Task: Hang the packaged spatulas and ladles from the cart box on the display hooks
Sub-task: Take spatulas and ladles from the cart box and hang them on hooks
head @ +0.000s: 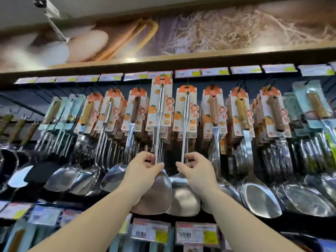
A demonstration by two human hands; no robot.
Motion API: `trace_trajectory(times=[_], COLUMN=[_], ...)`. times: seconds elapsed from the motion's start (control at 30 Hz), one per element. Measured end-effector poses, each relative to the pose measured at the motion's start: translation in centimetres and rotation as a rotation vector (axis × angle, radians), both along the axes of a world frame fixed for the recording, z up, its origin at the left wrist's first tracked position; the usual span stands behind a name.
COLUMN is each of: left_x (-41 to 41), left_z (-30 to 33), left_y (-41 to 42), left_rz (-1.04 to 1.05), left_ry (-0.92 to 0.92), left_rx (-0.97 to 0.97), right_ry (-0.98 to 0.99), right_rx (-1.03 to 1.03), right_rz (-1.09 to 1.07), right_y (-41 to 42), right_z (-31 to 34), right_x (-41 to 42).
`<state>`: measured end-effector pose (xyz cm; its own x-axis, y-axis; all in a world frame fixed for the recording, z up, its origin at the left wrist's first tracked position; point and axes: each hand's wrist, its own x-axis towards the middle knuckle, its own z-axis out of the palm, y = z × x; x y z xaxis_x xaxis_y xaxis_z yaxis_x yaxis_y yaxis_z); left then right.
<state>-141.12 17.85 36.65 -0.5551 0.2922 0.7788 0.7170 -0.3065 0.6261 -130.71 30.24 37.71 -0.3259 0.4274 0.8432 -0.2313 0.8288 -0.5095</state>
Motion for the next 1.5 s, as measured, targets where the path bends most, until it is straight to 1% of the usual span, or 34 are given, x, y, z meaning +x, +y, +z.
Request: trace_trajectory(times=[0.2,0.37,0.53,0.87,0.93,1.0,1.03,1.07,1.13,1.2,1.23,1.3,1.4,1.5], left_x=[-1.3,-2.4,-3.2,-4.8,-4.9,-4.7,-4.5,-4.3,-3.5,-2.8,-2.3,-1.6,-0.8,-0.5], left_z=[0.3,0.4,0.3,-1.1,-1.2,-1.2,-1.1,-1.0,-0.7,-0.2,0.0,0.4,0.8,0.8], left_y=[1.7,2.1,1.9,2.6,3.1,3.4,3.6,3.8,4.2,4.8,5.0,5.7,6.7,7.7], left_rz=[-0.031,-0.047,-0.050,-0.049,-0.052,-0.061,-0.064,-0.063,-0.049,-0.042,-0.041,-0.050,-0.083,-0.095], left_ry=[0.045,0.037,0.009,-0.018,-0.021,-0.020,-0.011,0.002,0.032,0.064,0.077,0.101,0.101,0.087], left_rx=[0.003,0.014,0.036,0.024,0.028,0.041,0.048,0.056,0.075,0.096,0.094,0.068,0.046,0.022], right_ry=[0.011,0.052,0.039,0.019,0.024,0.078,0.113,0.130,0.073,-0.090,-0.167,-0.230,-0.191,-0.177], right_rx=[0.011,0.006,0.014,-0.064,-0.070,-0.042,-0.024,-0.017,-0.056,-0.136,-0.154,-0.120,-0.084,-0.102], right_rz=[-0.075,-0.038,-0.018,-0.017,-0.062,-0.170,-0.190,-0.175,-0.017,0.204,0.269,0.275,0.219,0.235], right_y=[1.1,1.2,1.9,4.3,4.5,4.4,4.1,3.7,2.8,1.9,1.6,1.5,2.2,2.8], right_z=[0.8,2.4,4.1,3.0,2.9,2.4,2.1,1.6,0.8,-0.1,-0.5,-1.3,-1.9,-2.0], right_x=[-1.2,-1.6,-2.2,-2.8,-2.7,-2.4,-2.0,-1.6,-0.9,-0.1,0.2,0.5,0.6,0.8])
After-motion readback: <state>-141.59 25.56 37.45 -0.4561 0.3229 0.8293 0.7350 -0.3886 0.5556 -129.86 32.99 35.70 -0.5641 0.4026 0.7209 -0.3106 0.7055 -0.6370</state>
